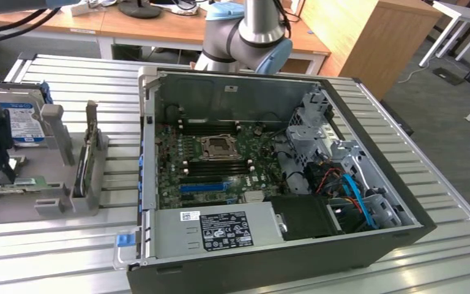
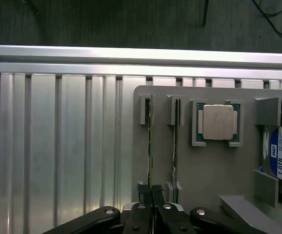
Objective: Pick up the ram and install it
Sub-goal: 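Pick up the ram and move it above insertion slot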
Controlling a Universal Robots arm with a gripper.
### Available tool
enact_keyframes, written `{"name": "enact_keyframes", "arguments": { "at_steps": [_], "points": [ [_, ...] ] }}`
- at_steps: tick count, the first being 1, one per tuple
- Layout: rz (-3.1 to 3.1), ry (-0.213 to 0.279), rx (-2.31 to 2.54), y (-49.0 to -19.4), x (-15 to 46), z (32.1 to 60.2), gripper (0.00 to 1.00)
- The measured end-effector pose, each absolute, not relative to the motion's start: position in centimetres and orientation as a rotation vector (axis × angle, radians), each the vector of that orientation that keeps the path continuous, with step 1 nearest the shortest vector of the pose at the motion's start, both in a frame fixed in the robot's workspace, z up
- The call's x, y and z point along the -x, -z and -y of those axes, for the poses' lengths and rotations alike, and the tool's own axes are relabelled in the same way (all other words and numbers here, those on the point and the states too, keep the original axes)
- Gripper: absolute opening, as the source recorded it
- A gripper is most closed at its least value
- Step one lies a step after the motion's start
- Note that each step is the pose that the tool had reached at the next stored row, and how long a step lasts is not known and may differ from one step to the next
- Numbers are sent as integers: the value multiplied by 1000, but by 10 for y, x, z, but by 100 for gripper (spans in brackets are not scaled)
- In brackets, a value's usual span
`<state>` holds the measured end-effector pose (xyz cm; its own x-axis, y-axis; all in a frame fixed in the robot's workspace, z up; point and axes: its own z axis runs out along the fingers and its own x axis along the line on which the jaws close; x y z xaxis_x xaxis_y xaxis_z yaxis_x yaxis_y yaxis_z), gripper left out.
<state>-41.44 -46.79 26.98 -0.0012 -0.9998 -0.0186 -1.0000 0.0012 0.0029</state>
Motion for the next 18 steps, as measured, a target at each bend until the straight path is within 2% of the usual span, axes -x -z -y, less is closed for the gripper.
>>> {"name": "enact_keyframes", "arguments": {
  "at_steps": [18],
  "points": [
    [-2215,-24,2213,-292,413,468,12]
  ]
}}
